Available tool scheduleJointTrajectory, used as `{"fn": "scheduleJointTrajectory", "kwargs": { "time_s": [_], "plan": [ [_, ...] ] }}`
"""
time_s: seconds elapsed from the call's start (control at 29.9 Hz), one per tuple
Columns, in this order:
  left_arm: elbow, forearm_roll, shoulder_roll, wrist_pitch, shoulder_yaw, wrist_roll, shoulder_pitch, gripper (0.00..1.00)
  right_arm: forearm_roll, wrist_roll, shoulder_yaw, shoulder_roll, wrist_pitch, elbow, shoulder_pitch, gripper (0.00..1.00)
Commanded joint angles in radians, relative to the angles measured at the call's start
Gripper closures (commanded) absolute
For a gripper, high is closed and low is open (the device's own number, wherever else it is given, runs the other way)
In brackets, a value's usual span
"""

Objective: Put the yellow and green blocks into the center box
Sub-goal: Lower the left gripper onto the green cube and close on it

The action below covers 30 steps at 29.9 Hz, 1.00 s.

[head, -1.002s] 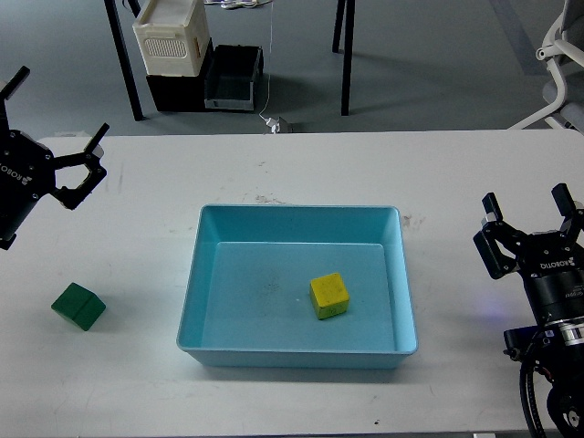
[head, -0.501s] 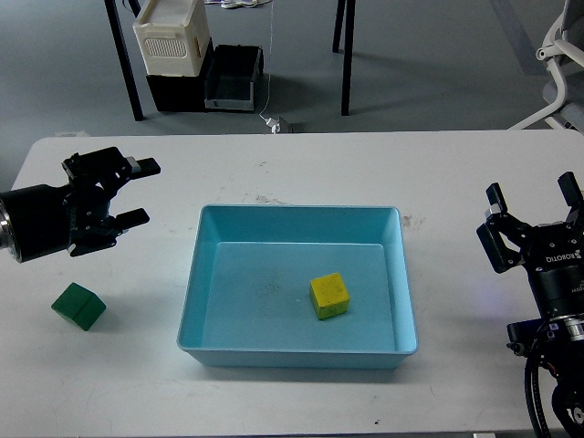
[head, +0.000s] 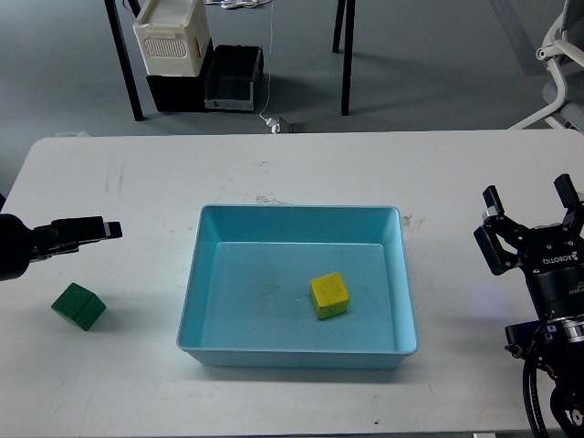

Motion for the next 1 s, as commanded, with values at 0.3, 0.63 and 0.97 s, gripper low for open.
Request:
{"fn": "scheduleJointTrajectory", "kwargs": {
  "time_s": [0.3, 0.63, 0.97],
  "plan": [
    [0.000, 0.261, 0.015, 0.000, 0.113, -0.134, 0.000, 0.10, -0.026, 0.000, -0.005, 0.006, 0.000, -0.008, 0.002, 0.00],
    [0.042, 0.339, 0.002, 0.000, 0.133, -0.157, -0.006, 0.10, -0.028, 0.000, -0.016, 0.006, 0.000, -0.009, 0.000, 0.00],
    [0.153, 0.418, -0.052, 0.000, 0.167, -0.166, -0.008, 0.10, -0.028, 0.000, -0.019, 0.006, 0.000, -0.009, -0.005, 0.00]
  ]
}}
